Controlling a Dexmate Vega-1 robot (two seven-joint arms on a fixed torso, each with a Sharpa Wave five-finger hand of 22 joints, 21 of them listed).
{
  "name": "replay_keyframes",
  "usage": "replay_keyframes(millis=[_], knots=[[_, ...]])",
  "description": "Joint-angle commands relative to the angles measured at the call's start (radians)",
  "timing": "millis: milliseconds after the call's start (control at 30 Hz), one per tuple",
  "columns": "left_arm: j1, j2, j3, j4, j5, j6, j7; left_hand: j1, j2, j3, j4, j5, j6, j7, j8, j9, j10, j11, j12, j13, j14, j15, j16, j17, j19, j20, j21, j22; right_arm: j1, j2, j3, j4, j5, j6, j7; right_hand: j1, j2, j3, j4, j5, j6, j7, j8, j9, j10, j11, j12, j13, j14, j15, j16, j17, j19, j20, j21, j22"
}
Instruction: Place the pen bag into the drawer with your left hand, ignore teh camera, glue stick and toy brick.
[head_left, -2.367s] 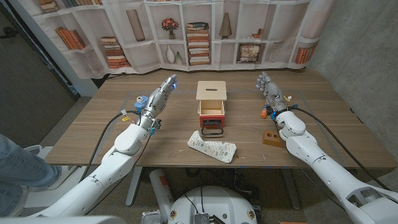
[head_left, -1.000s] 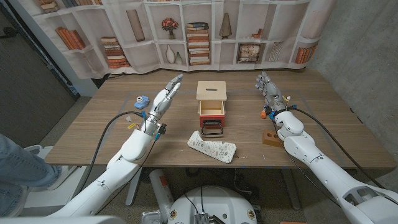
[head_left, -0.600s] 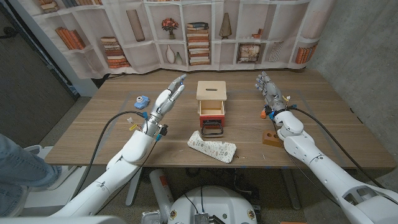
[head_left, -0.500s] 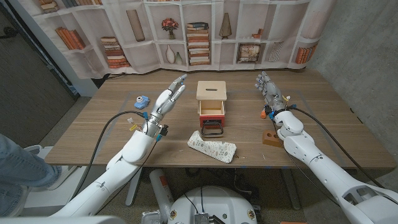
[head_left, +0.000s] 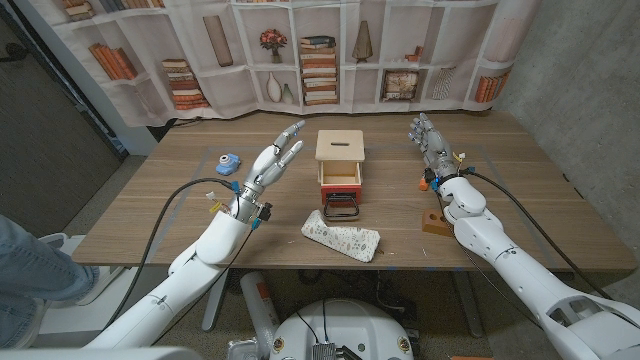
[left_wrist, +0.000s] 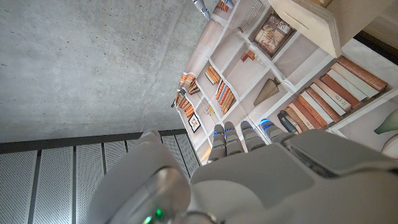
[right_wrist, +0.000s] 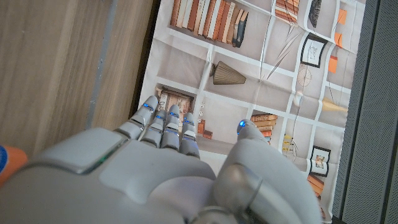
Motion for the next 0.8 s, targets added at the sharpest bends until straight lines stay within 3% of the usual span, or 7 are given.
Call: replay_keyframes(millis=[33,800], knots=[[0.016,0.012,-0.001,-0.026,0.037,0.006,0.010,0.010,-0.001,0.000,-0.009,0.006,0.015,0.001,0.004,0.006,0.008,-0.003,0.005,0.000,0.006,-0.002,0.004,0.001,-0.022,0.008,-0.004,0.003,-0.002,0.002,0.003,0.001,-0.001,0.012,-0.002,0.002,0.005,0.003,-0.006,-0.002,0.005,-0.002,-0.004,0.002,0.010,-0.002,0.000,0.003,0.009,0.004,-0.003,0.005,0.009,-0.019,-0.004,0.005],[0.062,0.038,-0.023,-0.099,0.132,0.050,0.055,0.015,0.001,-0.003,-0.011,0.010,0.022,-0.001,0.001,0.006,0.015,-0.006,0.002,0.000,0.009,-0.005,0.001,0.001,-0.025,0.014,-0.014,0.003,0.008,0.016,0.003,0.008,0.005,0.025,0.004,0.000,0.006,0.002,-0.009,-0.002,0.008,-0.003,-0.003,0.002,0.010,-0.001,-0.001,0.003,0.011,0.004,-0.004,0.005,0.013,-0.019,-0.014,0.005]])
